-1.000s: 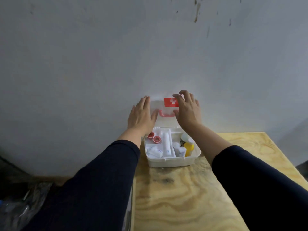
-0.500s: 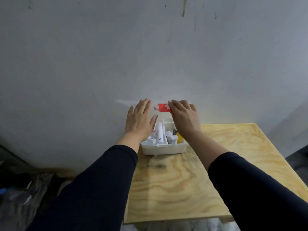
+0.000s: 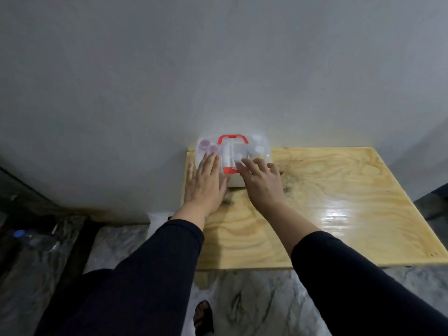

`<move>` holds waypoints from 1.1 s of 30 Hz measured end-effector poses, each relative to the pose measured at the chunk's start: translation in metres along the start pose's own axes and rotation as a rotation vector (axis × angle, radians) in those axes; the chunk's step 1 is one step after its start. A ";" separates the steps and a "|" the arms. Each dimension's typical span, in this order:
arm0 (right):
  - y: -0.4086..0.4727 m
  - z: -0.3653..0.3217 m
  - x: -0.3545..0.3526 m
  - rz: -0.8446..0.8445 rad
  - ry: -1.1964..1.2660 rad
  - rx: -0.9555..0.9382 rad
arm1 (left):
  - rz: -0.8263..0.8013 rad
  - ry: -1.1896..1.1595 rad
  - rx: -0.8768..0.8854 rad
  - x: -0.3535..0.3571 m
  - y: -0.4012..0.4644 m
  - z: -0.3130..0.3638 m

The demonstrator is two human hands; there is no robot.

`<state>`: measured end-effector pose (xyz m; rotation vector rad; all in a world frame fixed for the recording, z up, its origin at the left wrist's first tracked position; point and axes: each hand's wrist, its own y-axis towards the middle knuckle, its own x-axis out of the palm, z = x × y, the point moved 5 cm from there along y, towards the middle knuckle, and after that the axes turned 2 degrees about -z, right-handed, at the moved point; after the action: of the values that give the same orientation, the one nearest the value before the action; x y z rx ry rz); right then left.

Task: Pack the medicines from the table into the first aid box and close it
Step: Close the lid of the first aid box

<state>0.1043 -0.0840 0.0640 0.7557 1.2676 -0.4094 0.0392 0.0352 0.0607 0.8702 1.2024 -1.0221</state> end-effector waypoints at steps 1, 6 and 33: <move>-0.002 -0.001 0.003 -0.020 -0.003 -0.014 | -0.009 0.005 -0.007 0.002 -0.001 0.000; 0.002 0.005 -0.002 0.033 0.099 -0.004 | 0.003 -0.003 0.003 0.001 0.010 0.001; 0.059 0.033 0.038 -0.326 0.076 -0.002 | -0.112 0.173 0.090 0.011 0.082 -0.009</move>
<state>0.1767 -0.0612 0.0475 0.5675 1.4682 -0.6475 0.1150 0.0676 0.0492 0.9866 1.3718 -1.1162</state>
